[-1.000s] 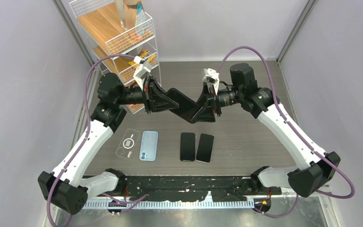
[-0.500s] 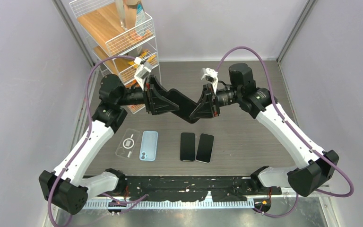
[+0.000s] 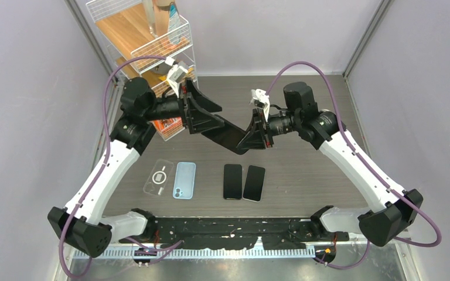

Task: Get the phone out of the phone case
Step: Adjust the phone, then remove the phone case from the phone.

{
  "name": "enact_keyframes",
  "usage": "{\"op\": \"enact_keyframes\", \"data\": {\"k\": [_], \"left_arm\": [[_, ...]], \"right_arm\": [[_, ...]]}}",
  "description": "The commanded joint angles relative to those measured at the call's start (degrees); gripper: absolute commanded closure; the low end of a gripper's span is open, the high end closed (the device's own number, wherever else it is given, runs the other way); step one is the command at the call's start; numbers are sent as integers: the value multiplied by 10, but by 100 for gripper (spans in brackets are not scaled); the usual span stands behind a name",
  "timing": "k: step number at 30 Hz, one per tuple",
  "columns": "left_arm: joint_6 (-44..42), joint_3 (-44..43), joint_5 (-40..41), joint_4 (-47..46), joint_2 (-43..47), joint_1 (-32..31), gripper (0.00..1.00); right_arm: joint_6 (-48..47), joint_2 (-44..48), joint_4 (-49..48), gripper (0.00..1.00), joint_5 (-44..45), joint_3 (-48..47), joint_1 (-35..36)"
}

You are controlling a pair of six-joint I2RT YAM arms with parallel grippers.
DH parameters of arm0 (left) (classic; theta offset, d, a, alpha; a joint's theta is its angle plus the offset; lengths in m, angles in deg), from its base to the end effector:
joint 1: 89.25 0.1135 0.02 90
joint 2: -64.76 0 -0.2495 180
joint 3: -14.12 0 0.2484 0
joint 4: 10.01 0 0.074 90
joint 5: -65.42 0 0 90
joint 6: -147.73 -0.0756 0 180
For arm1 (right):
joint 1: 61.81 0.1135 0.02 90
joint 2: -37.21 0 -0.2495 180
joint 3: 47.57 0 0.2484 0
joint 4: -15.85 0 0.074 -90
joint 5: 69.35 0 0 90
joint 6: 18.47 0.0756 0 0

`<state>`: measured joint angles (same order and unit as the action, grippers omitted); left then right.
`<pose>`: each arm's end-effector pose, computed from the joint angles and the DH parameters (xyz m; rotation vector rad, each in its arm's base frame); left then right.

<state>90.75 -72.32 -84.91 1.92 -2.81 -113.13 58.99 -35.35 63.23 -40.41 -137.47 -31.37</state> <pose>0.2207 -0.1696 0.4379 0.8291 1.5141 -1.5138 0.2062 0.1979 0.3702 -1.3156 1.5524 1.2952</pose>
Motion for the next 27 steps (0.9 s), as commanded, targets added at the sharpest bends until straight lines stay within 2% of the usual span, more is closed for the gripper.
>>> {"op": "enact_keyframes", "data": {"k": [1,8,25,27], "left_arm": [[10,-32,17,64,-18,0,24],[28,-19,12,70,-29,1,42],[110,33,13,4,-55,-3,99],[125,40,13,-8,-59,-3,100]], "right_arm": [[-28,32,-12,94,10,-3,6],[-33,31,-10,95,25,-8,6],[-94,37,26,95,112,-11,26],[-107,38,34,95,129,-13,31]]}}
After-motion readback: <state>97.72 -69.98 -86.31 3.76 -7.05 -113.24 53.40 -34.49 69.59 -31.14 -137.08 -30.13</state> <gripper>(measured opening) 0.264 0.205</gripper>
